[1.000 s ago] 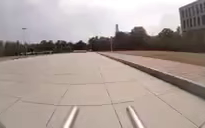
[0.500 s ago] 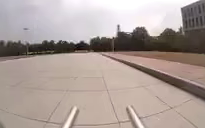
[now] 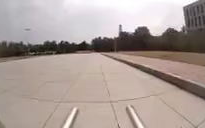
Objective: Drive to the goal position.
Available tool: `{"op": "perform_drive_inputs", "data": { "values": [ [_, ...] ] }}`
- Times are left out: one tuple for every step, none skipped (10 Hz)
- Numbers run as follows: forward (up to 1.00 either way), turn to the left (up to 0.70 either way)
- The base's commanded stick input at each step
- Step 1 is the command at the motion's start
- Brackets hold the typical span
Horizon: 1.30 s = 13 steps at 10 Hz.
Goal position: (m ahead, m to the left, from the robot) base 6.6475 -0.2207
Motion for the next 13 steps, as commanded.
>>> {"op": "perform_drive_inputs", "data": {
  "values": [
    [0.70,0.00],
    [0.70,0.00],
    [0.70,0.00],
    [0.70,0.00],
    [0.70,0.00],
    [0.70,0.00],
    [0.70,0.00],
    [0.70,0.00],
    [0.70,0.00],
    [0.70,0.00],
    [0.70,0.00],
    [0.70,0.00],
    [0.70,-0.03]
  ]
}}
